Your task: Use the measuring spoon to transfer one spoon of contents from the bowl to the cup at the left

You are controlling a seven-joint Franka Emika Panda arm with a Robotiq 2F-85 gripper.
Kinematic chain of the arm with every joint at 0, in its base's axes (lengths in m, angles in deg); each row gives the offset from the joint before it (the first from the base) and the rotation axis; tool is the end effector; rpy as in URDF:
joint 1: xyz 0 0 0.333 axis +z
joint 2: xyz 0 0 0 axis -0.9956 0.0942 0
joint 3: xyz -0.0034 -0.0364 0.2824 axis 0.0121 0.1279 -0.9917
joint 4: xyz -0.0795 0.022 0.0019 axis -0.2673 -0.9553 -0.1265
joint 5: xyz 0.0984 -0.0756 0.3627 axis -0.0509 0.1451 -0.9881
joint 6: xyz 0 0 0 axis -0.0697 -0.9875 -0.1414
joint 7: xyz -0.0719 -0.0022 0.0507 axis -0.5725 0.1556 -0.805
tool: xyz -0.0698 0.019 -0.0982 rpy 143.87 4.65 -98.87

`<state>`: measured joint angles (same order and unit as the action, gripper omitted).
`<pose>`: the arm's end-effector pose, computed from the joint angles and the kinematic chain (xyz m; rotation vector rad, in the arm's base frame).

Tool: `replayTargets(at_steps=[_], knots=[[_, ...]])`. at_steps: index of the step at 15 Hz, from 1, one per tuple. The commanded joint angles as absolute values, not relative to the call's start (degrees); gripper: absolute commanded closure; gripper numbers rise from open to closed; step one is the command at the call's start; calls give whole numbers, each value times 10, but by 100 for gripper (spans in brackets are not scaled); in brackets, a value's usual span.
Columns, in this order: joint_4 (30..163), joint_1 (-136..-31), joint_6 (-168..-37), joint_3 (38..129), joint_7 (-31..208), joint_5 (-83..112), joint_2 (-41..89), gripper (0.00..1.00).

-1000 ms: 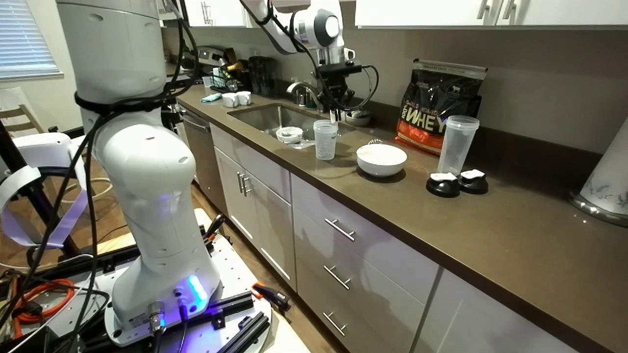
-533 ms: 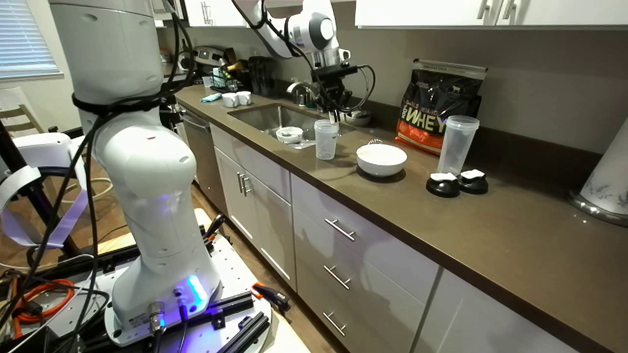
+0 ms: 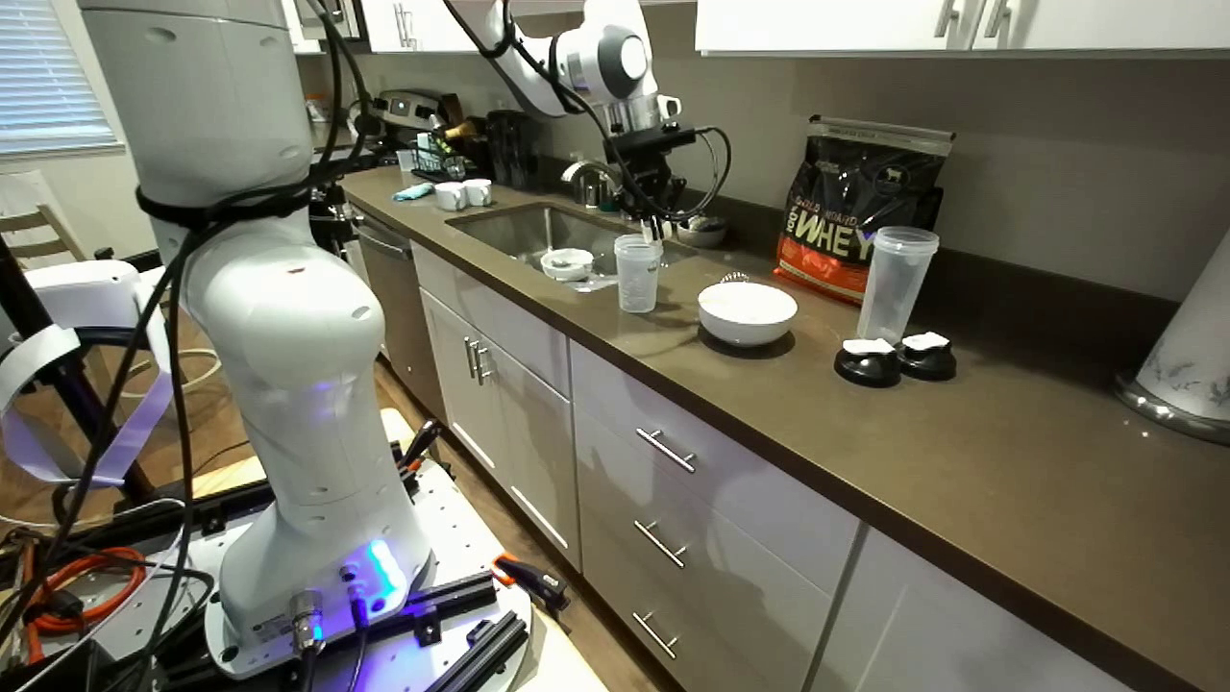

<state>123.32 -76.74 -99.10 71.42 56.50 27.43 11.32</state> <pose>0.5439 0.1487 0.3658 2.6022 1.3118 0.1659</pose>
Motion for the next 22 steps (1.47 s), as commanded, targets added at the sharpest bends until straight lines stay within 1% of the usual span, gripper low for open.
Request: replayTargets(at_steps=[1,22], knots=[[1266,-765,-1019,714,589,302,86,99],[1293,-753,-1069,708,645,368,75,99]])
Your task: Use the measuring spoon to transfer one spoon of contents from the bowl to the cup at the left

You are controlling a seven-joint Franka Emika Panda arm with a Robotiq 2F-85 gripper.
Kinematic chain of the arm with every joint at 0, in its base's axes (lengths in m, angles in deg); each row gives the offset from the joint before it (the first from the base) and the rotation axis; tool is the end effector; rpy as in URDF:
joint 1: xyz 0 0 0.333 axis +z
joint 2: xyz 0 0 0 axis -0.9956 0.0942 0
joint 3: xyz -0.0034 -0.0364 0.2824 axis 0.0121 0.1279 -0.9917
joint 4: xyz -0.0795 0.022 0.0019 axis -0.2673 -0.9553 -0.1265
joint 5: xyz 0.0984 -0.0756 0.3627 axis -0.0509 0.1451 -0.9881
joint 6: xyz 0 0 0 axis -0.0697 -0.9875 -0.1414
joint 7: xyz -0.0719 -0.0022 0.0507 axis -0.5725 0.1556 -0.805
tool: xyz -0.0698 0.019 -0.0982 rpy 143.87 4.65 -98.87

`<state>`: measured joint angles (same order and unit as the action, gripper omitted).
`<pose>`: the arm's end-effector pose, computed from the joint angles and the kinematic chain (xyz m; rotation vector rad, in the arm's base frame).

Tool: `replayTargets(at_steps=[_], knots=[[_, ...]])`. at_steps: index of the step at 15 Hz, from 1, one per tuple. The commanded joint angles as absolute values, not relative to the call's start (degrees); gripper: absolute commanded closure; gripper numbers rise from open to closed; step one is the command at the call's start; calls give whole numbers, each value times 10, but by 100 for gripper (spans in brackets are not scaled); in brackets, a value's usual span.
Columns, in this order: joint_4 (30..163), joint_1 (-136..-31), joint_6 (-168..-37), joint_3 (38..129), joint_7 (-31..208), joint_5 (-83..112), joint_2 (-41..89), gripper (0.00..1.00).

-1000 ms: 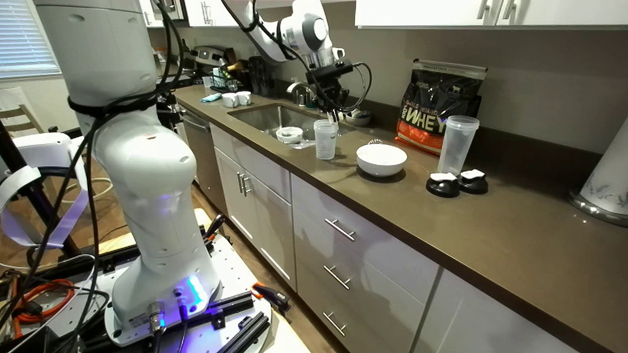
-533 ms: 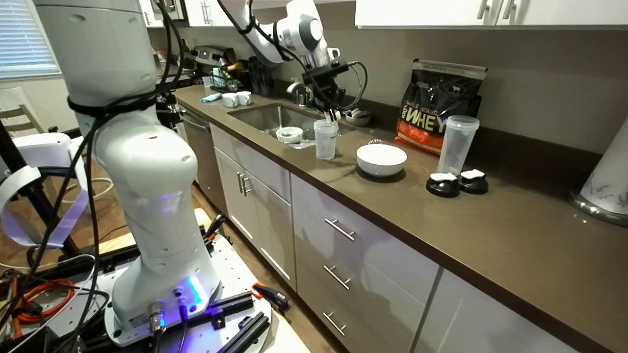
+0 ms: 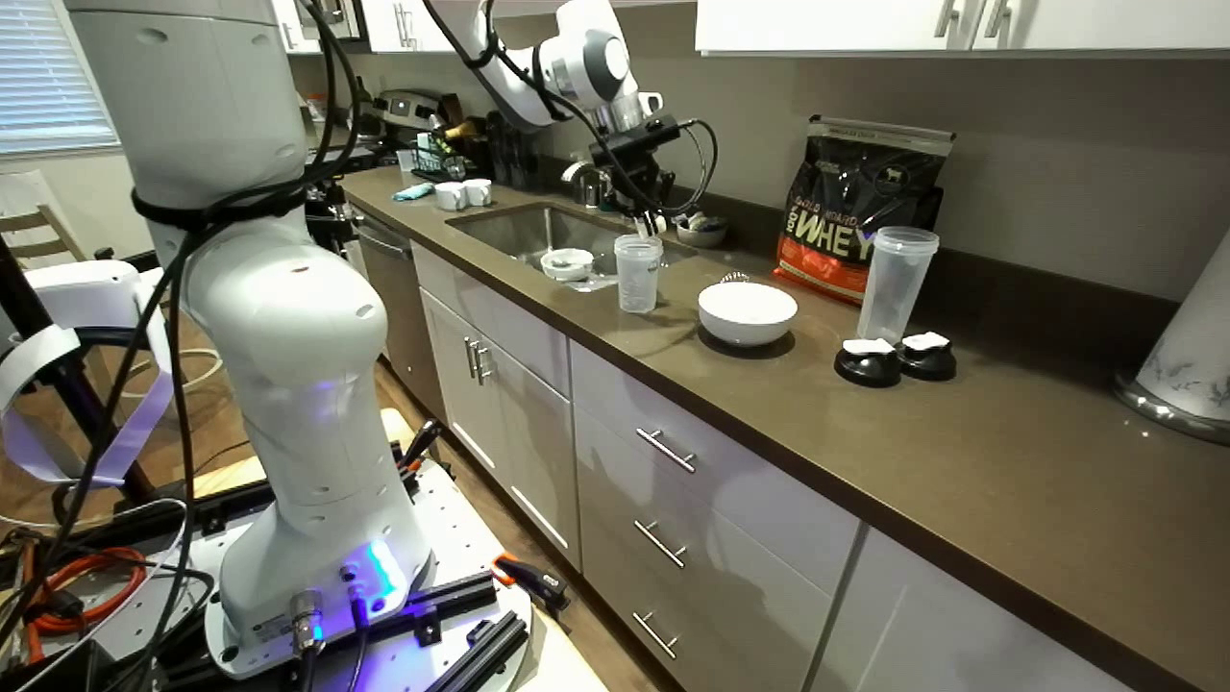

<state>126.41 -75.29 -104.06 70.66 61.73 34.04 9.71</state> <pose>0.5326 0.1694 0.3660 2.5048 1.3210 0.2621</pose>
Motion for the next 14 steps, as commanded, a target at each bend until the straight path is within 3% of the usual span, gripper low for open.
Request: replayTargets(at_steps=[1,14], knots=[[1298,-753,-1077,709,654,379,74,99],[1329,-755,-1113,710,731,481,59,99]])
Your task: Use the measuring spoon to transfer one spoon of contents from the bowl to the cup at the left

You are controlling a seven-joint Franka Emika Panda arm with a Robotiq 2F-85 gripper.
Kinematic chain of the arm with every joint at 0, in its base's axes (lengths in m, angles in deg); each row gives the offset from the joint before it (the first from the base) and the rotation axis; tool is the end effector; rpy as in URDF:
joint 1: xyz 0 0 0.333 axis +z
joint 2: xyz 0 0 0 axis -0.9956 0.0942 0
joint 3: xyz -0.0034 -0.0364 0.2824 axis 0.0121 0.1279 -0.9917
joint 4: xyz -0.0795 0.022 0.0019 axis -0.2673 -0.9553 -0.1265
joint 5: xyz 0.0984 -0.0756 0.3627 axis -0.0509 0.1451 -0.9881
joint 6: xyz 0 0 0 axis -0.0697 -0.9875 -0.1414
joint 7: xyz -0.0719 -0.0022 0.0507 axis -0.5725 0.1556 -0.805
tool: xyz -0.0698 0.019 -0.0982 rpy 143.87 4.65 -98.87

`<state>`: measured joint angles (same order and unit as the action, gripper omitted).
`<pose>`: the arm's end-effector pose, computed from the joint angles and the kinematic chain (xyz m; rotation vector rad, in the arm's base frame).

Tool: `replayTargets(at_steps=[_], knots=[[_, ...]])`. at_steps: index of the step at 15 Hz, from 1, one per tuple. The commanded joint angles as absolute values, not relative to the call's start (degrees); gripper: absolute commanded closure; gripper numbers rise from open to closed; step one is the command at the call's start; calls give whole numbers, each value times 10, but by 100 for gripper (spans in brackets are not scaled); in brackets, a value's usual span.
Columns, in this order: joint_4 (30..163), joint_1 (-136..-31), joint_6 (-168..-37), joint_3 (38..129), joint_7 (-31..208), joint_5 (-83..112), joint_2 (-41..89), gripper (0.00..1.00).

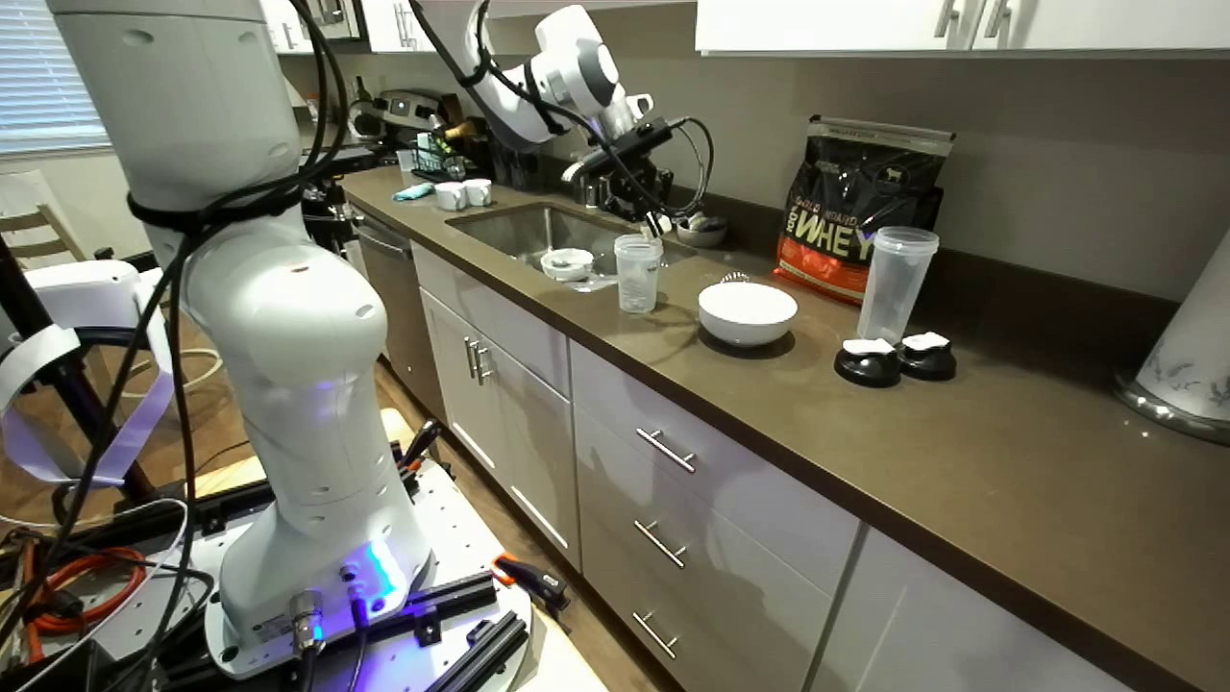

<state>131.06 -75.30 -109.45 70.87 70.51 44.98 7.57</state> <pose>0.5199 0.1677 0.3590 2.4005 1.2714 0.3508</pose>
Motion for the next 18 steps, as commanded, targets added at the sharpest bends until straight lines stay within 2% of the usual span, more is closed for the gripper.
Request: replayTargets(at_steps=[1,18], knots=[[1329,-755,-1114,710,737,490,59,99],[1340,-755,-1112,709,781,543,50,99]])
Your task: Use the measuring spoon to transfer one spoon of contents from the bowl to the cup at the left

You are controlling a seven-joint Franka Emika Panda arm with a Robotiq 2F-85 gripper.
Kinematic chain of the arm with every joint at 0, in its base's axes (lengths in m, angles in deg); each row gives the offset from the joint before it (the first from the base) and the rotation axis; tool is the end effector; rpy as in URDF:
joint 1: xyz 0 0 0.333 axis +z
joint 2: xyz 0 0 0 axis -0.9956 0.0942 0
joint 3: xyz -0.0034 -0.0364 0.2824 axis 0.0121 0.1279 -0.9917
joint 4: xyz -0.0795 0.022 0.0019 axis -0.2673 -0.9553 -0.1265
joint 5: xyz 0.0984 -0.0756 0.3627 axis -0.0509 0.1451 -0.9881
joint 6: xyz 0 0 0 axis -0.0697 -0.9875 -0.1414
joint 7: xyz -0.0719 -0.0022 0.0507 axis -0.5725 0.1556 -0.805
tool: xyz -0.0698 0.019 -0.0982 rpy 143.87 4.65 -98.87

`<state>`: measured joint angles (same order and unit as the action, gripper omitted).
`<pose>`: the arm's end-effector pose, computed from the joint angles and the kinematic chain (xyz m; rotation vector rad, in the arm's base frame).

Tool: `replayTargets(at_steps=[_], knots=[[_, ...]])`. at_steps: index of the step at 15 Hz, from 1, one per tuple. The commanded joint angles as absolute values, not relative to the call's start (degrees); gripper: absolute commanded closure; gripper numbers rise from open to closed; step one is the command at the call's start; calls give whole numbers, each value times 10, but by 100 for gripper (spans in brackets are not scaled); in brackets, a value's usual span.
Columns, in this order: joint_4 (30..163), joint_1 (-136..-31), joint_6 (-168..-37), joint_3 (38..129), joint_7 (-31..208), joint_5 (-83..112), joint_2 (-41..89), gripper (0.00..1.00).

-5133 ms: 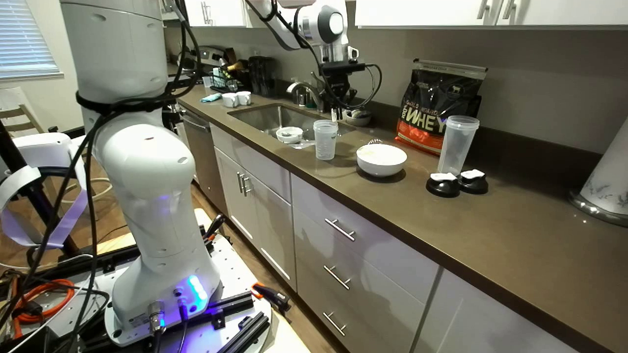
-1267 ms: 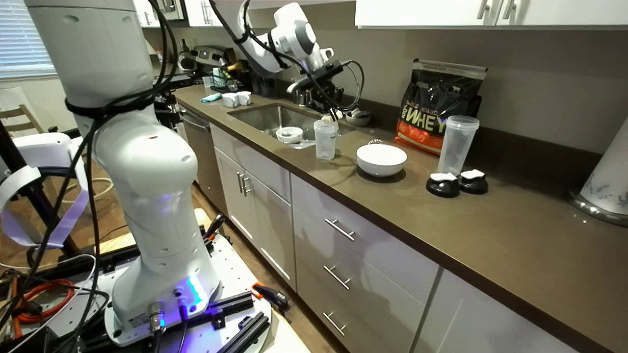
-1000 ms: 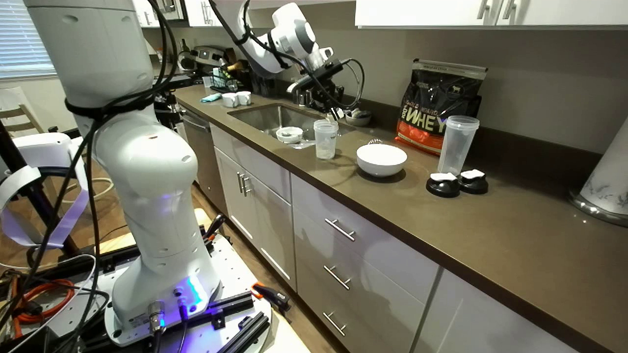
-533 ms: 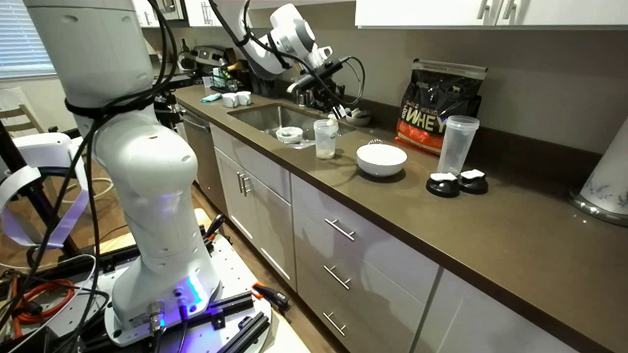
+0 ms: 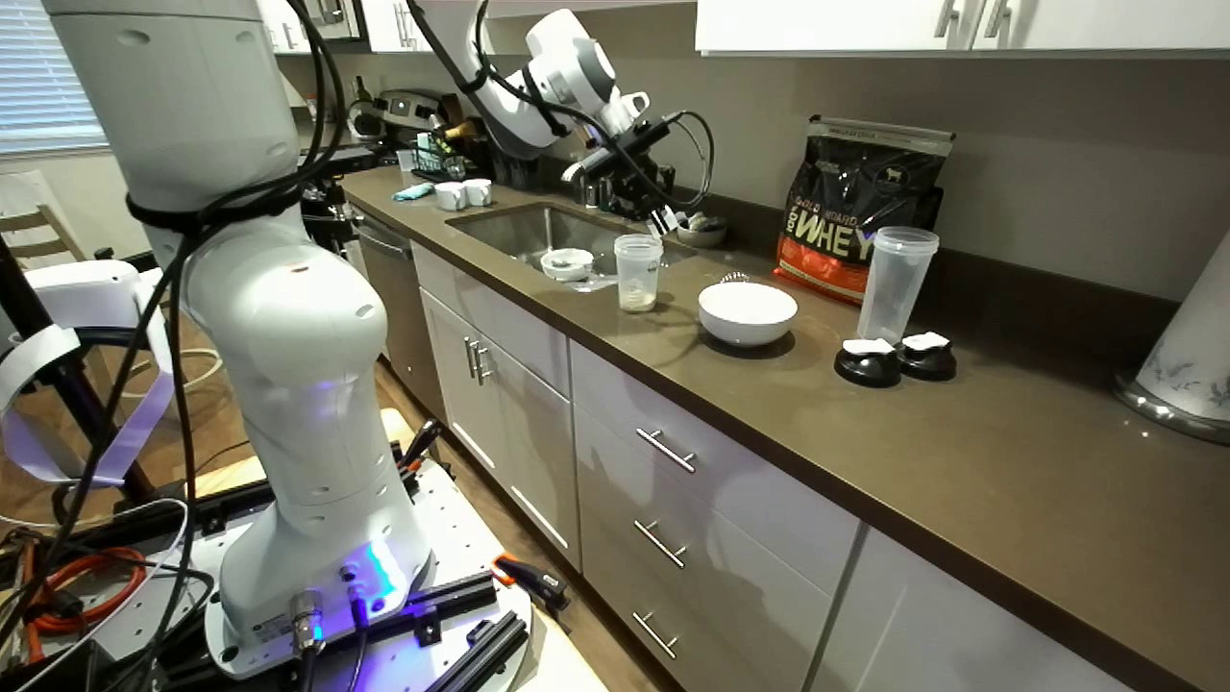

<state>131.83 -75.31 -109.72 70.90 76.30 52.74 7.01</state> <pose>0.5172 0.1662 0.3589 2.3255 1.2340 0.3755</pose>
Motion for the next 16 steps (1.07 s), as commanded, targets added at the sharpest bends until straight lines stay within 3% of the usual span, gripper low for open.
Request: replayTargets(at_steps=[1,16], knots=[[1341,-755,-1112,709,780,542,49,99],[1323,-770,-1078,736,745,451,46,99]])
